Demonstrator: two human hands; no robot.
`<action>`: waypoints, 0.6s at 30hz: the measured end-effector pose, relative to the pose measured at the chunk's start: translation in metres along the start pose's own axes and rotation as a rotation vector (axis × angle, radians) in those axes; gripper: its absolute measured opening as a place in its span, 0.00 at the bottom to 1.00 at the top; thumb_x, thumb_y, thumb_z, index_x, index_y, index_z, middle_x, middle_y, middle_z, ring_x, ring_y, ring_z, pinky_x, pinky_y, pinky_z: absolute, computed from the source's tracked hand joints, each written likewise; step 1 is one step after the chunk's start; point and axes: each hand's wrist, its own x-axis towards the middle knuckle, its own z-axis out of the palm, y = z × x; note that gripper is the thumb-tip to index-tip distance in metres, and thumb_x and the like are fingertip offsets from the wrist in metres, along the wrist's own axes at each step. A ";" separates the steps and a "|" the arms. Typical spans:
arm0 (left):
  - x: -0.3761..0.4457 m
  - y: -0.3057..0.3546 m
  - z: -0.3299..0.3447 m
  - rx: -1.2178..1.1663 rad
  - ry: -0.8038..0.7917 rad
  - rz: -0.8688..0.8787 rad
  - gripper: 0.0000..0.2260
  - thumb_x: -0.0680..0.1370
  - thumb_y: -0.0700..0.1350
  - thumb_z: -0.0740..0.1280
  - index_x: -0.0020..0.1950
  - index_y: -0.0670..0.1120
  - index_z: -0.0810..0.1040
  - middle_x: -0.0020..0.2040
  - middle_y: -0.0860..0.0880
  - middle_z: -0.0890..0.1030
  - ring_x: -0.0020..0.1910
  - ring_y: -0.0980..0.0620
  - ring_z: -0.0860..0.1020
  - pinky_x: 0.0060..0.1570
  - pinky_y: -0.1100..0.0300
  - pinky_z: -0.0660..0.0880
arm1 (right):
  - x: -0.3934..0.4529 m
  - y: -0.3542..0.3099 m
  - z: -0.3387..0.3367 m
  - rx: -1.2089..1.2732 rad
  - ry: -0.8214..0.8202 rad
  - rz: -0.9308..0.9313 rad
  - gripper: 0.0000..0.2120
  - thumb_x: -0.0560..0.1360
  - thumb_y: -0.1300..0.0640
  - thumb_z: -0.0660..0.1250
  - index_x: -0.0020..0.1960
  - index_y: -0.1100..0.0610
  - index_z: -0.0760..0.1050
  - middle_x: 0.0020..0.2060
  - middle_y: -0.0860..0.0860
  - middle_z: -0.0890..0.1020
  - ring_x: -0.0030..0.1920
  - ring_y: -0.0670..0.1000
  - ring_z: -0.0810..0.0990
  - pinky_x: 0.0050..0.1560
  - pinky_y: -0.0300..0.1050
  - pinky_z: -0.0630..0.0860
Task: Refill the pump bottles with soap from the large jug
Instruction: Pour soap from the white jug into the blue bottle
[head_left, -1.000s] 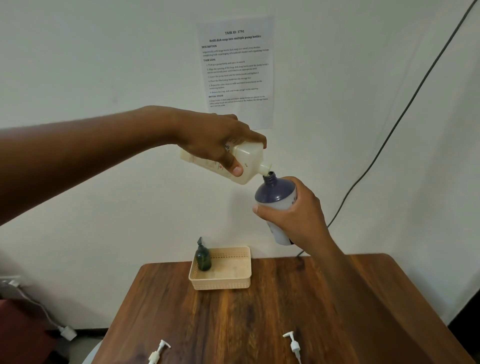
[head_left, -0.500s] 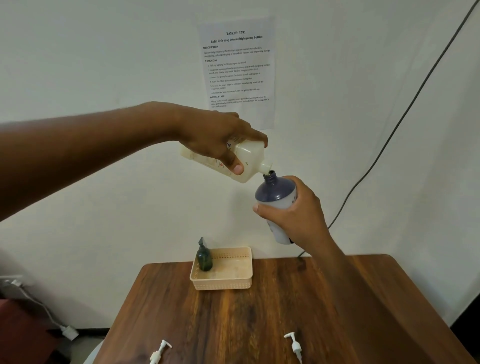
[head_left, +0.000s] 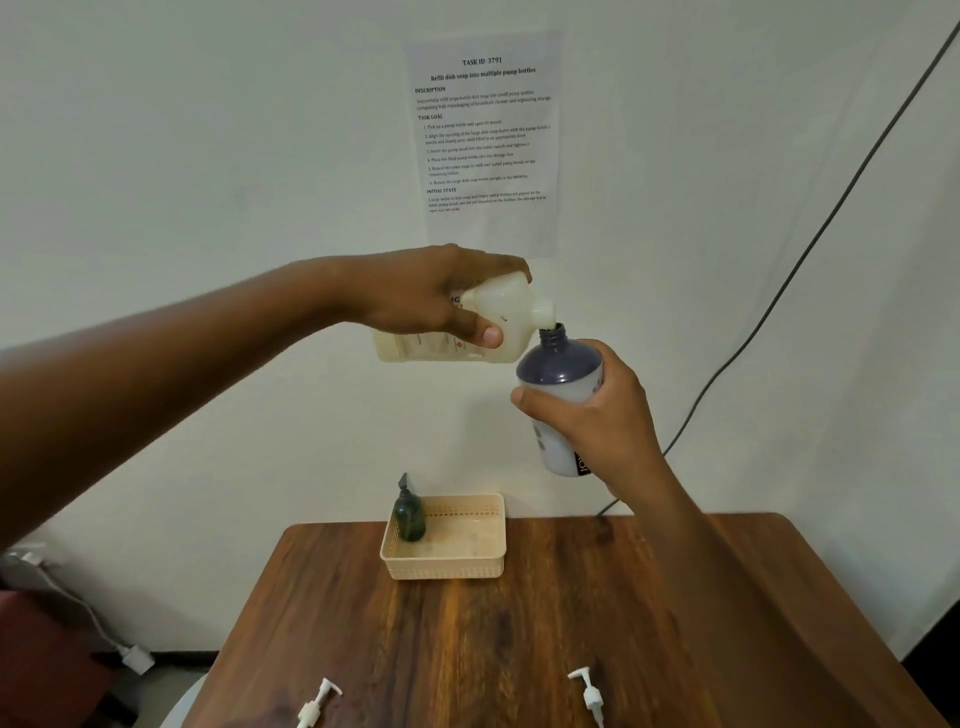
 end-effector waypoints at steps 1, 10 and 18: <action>-0.002 -0.003 0.003 -0.029 0.014 -0.008 0.26 0.77 0.56 0.72 0.74 0.55 0.70 0.59 0.54 0.81 0.56 0.53 0.80 0.52 0.58 0.80 | 0.001 0.000 0.001 0.007 0.004 -0.002 0.32 0.66 0.45 0.81 0.65 0.46 0.72 0.55 0.42 0.79 0.53 0.47 0.79 0.52 0.47 0.80; -0.014 -0.025 0.029 -0.359 0.230 -0.108 0.24 0.80 0.53 0.71 0.74 0.58 0.68 0.60 0.55 0.80 0.55 0.58 0.80 0.47 0.67 0.79 | 0.016 -0.007 0.003 0.043 0.044 0.006 0.32 0.66 0.44 0.80 0.66 0.45 0.70 0.54 0.41 0.78 0.52 0.48 0.80 0.51 0.47 0.81; -0.023 -0.043 0.044 -0.715 0.373 -0.141 0.19 0.83 0.47 0.67 0.74 0.51 0.69 0.61 0.50 0.82 0.59 0.51 0.82 0.54 0.56 0.80 | 0.025 -0.012 0.010 0.044 0.055 0.003 0.34 0.66 0.45 0.80 0.67 0.46 0.70 0.57 0.45 0.79 0.53 0.50 0.80 0.52 0.50 0.82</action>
